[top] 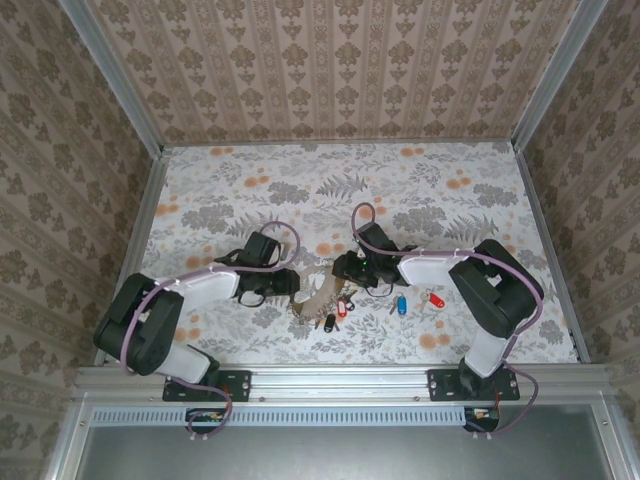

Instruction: Put the keys on the keyring

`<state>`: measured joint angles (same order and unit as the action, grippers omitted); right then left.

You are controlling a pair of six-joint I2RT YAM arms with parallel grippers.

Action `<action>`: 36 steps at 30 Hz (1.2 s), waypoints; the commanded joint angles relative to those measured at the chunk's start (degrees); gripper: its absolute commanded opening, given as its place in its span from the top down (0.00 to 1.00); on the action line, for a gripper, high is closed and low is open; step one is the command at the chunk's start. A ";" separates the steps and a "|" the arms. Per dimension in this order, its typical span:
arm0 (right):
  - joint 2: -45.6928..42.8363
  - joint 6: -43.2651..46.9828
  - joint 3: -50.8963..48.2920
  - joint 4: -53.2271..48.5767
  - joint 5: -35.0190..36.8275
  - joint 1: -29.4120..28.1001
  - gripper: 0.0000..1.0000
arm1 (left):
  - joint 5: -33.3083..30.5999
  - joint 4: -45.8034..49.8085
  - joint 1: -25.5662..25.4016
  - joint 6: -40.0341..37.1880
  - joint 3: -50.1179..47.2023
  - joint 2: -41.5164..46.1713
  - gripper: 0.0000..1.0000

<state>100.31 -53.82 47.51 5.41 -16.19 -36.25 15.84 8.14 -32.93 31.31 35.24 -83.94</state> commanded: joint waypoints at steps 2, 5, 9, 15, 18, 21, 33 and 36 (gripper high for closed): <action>3.14 -0.33 -0.61 4.82 -4.65 -0.84 0.57 | 4.49 -4.96 -3.19 -0.11 0.43 -4.63 0.61; 3.06 -1.10 -2.04 8.74 -5.37 -0.88 0.56 | 5.38 -4.73 -3.55 -0.46 1.09 -6.02 0.62; 2.97 -0.22 -2.66 11.30 -6.83 -0.75 0.57 | 6.34 -5.36 -3.71 -0.46 1.14 -6.67 0.64; 2.13 2.04 -3.50 14.20 -8.52 -0.53 0.56 | 8.16 -5.57 -3.77 -0.41 1.78 -7.20 0.64; 1.75 1.56 -5.05 18.43 -9.88 -0.09 0.56 | 7.30 -4.17 -3.72 -0.28 2.44 -7.79 0.66; 1.20 0.63 -6.60 22.47 -11.17 0.41 0.57 | 6.85 -4.01 -3.73 -0.12 2.43 -7.65 0.66; 0.16 -1.73 -9.25 26.65 -12.68 1.81 0.62 | 3.92 -3.04 -3.86 0.88 2.41 -6.59 0.71; 0.75 -5.12 -10.79 32.32 -14.45 2.69 0.63 | 2.92 -2.83 -3.83 1.62 2.44 -6.07 0.73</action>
<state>100.49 -55.33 37.41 28.45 -24.64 -33.19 14.66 9.50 -33.80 31.64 38.02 -86.85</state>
